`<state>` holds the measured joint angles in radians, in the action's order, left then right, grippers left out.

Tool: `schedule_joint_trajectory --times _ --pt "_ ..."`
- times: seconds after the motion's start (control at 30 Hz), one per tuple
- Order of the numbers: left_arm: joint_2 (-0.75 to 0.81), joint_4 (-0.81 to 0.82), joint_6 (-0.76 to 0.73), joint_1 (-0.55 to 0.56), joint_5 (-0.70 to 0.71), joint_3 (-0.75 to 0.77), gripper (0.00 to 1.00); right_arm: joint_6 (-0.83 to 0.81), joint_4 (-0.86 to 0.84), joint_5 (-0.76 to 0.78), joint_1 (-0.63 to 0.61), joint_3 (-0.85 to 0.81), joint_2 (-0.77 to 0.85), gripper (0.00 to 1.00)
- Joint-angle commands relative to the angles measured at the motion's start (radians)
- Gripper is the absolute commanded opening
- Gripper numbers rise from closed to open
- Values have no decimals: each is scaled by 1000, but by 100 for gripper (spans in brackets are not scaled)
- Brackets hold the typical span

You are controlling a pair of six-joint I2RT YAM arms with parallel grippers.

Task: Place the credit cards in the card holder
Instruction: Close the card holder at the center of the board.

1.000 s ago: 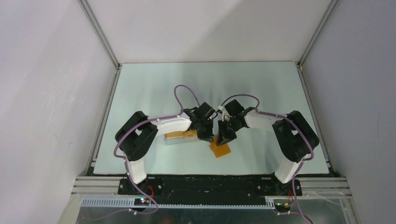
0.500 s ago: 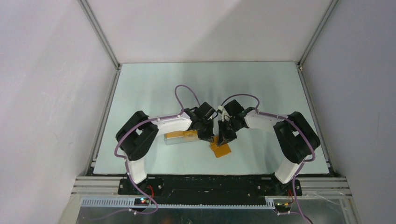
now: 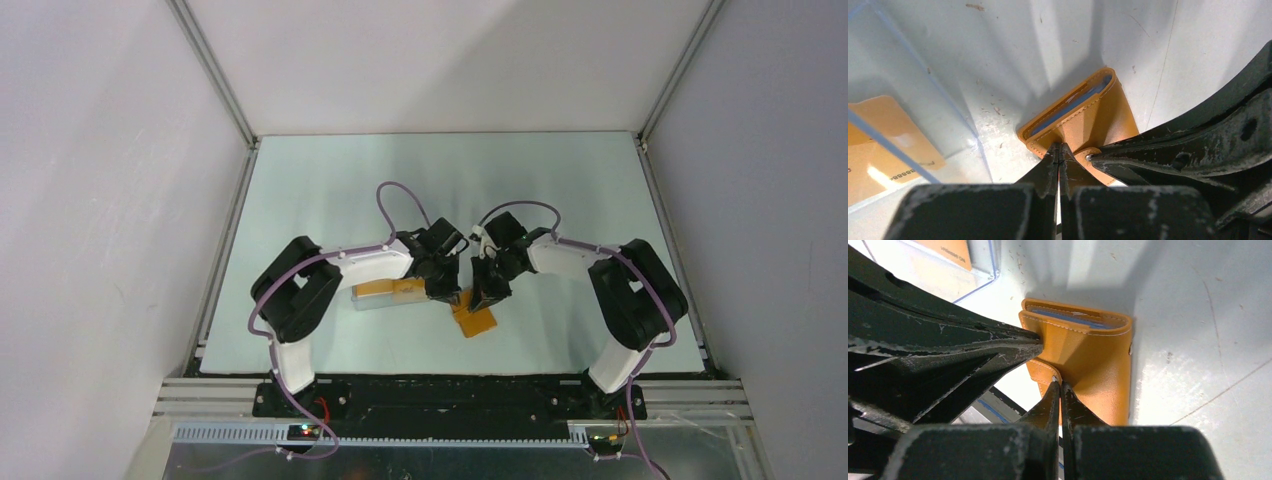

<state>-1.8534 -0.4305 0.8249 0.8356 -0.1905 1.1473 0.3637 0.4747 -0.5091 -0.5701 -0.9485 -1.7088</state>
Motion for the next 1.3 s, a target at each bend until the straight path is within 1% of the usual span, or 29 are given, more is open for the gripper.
schedule_joint_trajectory --times 0.0,0.13,0.37,0.63,0.97,1.07,1.27 --pt "-71 -49 -4 15 61 -9 0 -40 79 33 35 15 1 0" --pt "-75 -54 -5 14 62 -5 0 -44 76 26 35 15 -24 0" --pt "-76 -55 -6 13 59 -3 0 -45 48 55 0 22 -90 0" --pt "-78 -56 -8 15 55 -3 0 -40 5 84 -3 47 -104 0" --pt "-79 -62 -3 13 65 -2 0 -25 65 217 -27 80 -76 0" --pt "-79 -65 -2 14 67 0 0 -15 74 252 -38 79 -98 0" --pt "-75 -70 7 11 79 -4 0 2 119 376 -71 86 -128 0"
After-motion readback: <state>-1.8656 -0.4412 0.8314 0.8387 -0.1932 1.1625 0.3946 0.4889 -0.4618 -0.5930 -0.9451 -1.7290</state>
